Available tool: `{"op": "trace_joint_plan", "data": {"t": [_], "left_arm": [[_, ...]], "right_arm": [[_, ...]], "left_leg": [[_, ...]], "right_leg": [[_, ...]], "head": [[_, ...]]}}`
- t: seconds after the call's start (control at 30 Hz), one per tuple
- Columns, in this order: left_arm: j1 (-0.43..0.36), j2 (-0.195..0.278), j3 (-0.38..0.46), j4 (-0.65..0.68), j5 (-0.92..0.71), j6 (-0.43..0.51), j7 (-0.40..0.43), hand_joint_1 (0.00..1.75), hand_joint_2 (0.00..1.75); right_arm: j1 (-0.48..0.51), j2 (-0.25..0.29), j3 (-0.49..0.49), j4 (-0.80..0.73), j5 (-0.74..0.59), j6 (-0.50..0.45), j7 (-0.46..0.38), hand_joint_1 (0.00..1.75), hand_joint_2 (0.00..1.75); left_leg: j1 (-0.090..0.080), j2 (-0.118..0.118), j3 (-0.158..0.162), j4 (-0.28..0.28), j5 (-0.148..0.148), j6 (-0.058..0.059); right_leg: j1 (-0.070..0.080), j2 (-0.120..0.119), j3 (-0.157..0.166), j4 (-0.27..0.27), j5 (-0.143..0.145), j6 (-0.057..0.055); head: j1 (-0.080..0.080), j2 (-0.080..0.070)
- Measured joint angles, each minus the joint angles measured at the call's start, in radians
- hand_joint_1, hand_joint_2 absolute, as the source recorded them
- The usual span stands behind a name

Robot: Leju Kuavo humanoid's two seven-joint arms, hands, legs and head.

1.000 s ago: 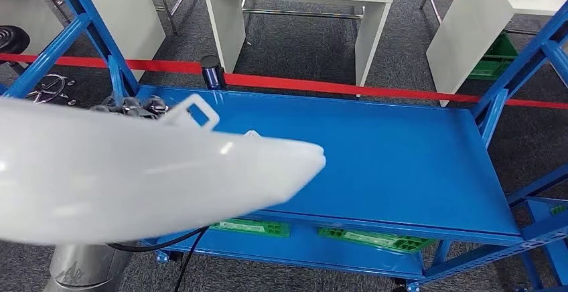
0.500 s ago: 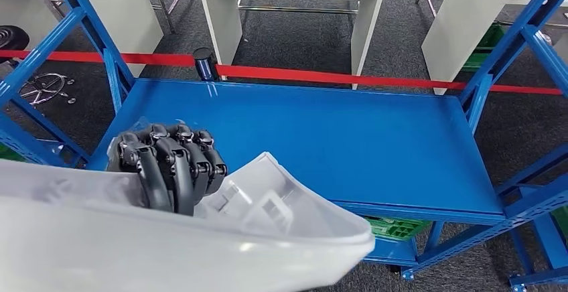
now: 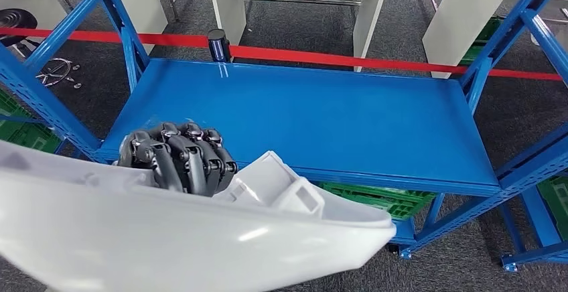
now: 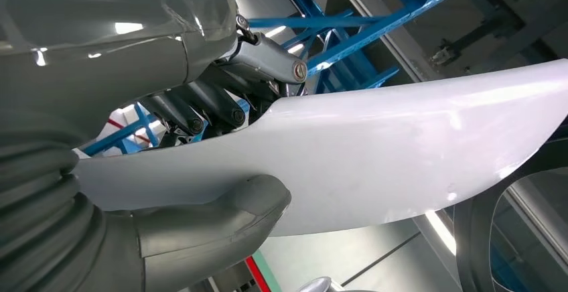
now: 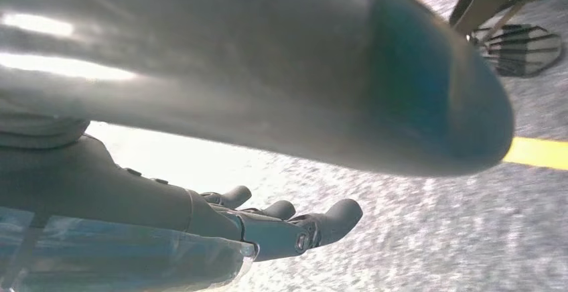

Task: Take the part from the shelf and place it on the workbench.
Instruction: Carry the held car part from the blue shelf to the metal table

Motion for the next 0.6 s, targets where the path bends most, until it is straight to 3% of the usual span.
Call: {"op": "trace_joint_plan", "data": {"t": [0.07,0.2,0.37,0.4,0.43,0.5,0.53,0.57,0.6], "left_arm": [[-0.001,0.002,-0.002,0.001,0.001,0.003,0.004,1.75,1.75],[0.0,0.007,-0.006,0.005,0.004,0.003,0.014,1.75,1.75],[0.0,0.007,-0.007,0.005,0.004,0.003,0.014,1.75,1.75],[0.0,0.007,-0.009,0.006,0.006,0.003,0.016,1.75,1.75],[0.002,0.008,-0.012,0.008,0.009,0.003,0.021,1.75,1.75],[0.003,0.001,-0.031,0.01,0.014,0.0,0.041,1.75,1.75],[0.003,-0.004,-0.041,0.009,0.015,0.0,0.05,1.75,1.75],[0.001,-0.009,-0.051,0.007,0.018,0.002,0.057,1.75,1.75],[-0.001,-0.01,-0.057,0.005,0.024,0.008,0.061,1.75,1.75]], "right_arm": [[-0.004,-0.01,0.026,0.012,0.002,0.014,0.013,0.0,0.0],[-0.006,-0.014,0.067,0.025,-0.004,0.024,0.034,0.0,0.0],[-0.006,-0.013,0.069,0.027,-0.005,0.025,0.035,0.0,0.0],[-0.008,-0.013,0.075,0.028,-0.01,0.024,0.036,0.0,0.0],[-0.01,-0.011,0.085,0.031,-0.024,0.022,0.038,0.0,0.0],[-0.017,0.005,0.114,0.037,-0.091,0.012,0.04,0.0,0.0],[-0.019,0.014,0.124,0.04,-0.124,0.008,0.04,0.0,0.0],[-0.021,0.022,0.132,0.041,-0.153,0.006,0.041,0.0,0.0],[-0.022,0.025,0.136,0.043,-0.167,0.009,0.042,0.0,0.0]], "left_leg": [[-0.003,0.001,-0.014,0.013,0.011,-0.01],[0.001,-0.001,-0.02,0.017,0.029,-0.025],[0.002,-0.001,-0.022,0.018,0.029,-0.026],[0.005,-0.002,-0.034,0.062,-0.02,-0.032],[0.008,-0.002,-0.052,0.142,-0.08,-0.038],[0.009,-0.004,0.04,0.144,-0.171,-0.03],[0.005,-0.005,0.101,0.096,-0.169,-0.021],[-0.001,-0.005,0.164,0.012,-0.154,-0.009],[-0.005,-0.005,0.168,-0.002,-0.154,-0.005]], "right_leg": [[0.004,0.004,0.042,-0.072,-0.016,-0.013],[0.0,0.001,0.024,-0.071,-0.003,-0.039],[-0.002,0.0,0.023,-0.071,-0.001,-0.042],[-0.001,-0.001,0.015,-0.071,0.008,-0.047],[0.001,-0.003,-0.001,-0.07,0.024,-0.051],[0.01,-0.004,-0.056,-0.068,0.078,-0.056],[0.012,-0.004,-0.075,-0.069,0.099,-0.05],[0.012,-0.004,-0.087,-0.071,0.115,-0.044],[0.01,-0.004,-0.087,-0.074,0.124,-0.037]], "head": [[0.0,0.0],[-0.001,0.0],[0.0,0.0],[-0.001,0.0],[-0.002,0.0],[-0.003,0.0],[-0.003,0.0],[-0.004,0.0],[-0.005,0.0]]}}
